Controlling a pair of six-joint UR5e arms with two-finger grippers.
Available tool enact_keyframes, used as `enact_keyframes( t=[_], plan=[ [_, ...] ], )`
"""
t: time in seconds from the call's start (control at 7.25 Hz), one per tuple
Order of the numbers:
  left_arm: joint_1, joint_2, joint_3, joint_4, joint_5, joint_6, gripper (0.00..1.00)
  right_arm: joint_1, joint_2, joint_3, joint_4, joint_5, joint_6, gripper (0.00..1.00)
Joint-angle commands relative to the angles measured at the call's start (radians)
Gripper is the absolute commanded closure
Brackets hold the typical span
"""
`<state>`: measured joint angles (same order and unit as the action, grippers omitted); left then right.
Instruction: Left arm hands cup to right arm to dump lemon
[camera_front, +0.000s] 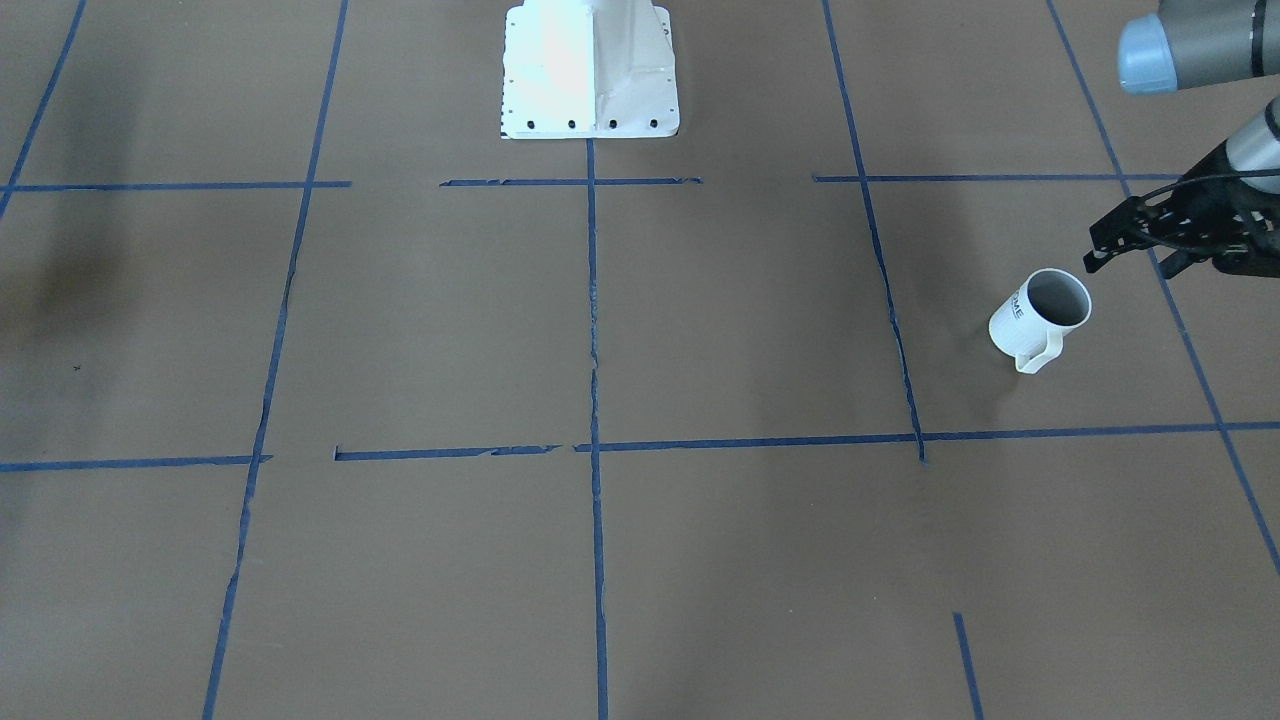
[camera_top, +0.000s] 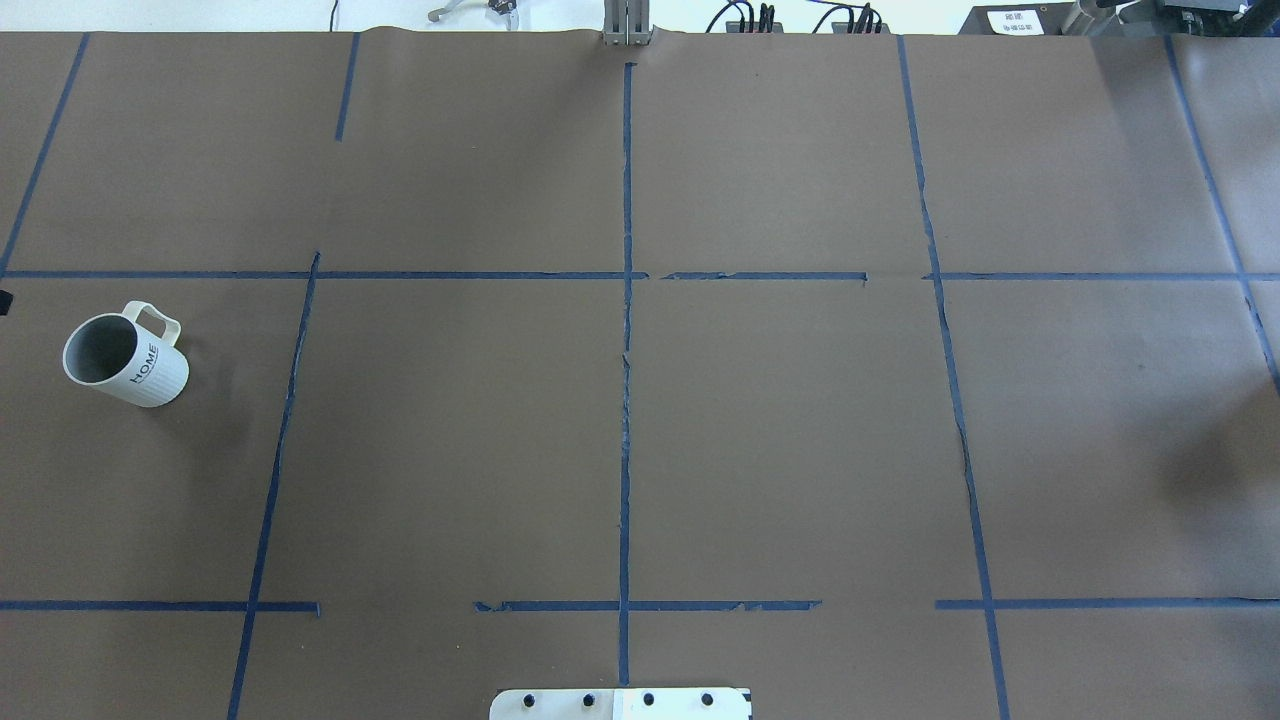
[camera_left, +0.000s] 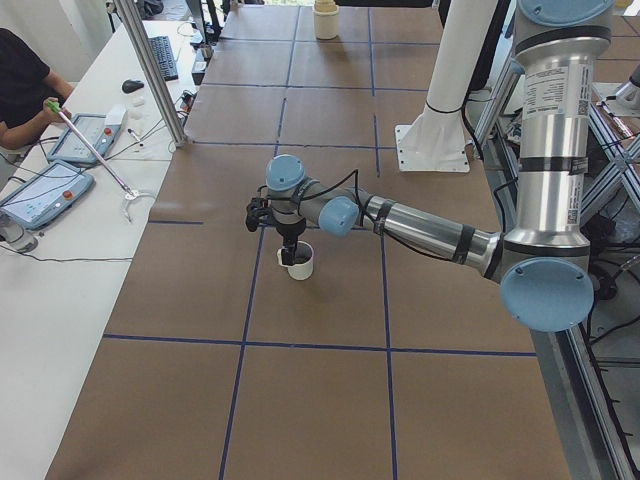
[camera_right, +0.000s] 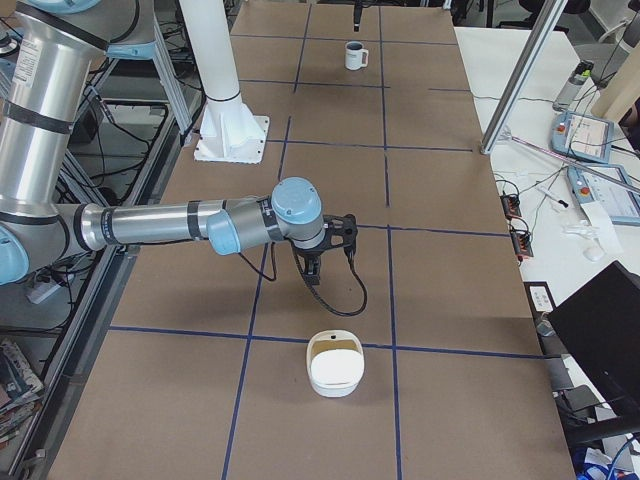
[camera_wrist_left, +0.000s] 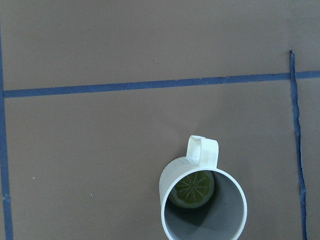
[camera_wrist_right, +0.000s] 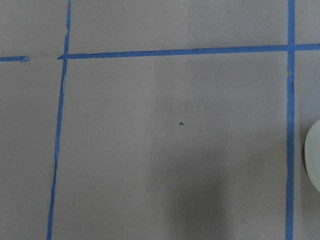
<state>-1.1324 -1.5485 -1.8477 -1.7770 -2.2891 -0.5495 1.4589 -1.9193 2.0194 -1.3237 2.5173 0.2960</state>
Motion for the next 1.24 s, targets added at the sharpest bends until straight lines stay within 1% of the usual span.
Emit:
enact_keyframes(
  t=[0.0,0.28,0.41,0.55,0.69,0.83,0.97,1.1],
  plan=[
    [0.037,-0.004,0.077,-0.079,0.025,-0.027,0.0,-0.005,0.0,0.002,0.015,0.0,0.008,0.0],
    [0.074,-0.005,0.114,-0.11,0.025,-0.073,0.0,-0.006,0.0,0.002,0.015,0.0,0.006,0.0],
    [0.079,-0.005,0.117,-0.111,0.025,-0.075,0.04,-0.006,-0.001,0.004,0.017,0.002,0.002,0.0],
    [0.1,-0.005,0.128,-0.111,0.025,-0.075,0.25,-0.006,0.0,0.004,0.015,0.021,0.002,0.0],
    [0.111,-0.007,0.134,-0.114,0.025,-0.073,0.77,-0.008,0.0,0.004,0.017,0.026,0.002,0.0],
    [0.114,-0.005,0.14,-0.116,0.025,-0.075,0.96,-0.026,0.0,0.005,0.034,0.026,0.009,0.0],
    [0.114,-0.005,0.142,-0.117,0.019,-0.076,1.0,-0.043,0.0,0.004,0.081,0.028,0.014,0.0],
    [0.114,-0.005,0.124,-0.117,0.017,-0.098,1.0,-0.06,0.008,0.005,0.125,0.028,0.017,0.0]
  ],
)
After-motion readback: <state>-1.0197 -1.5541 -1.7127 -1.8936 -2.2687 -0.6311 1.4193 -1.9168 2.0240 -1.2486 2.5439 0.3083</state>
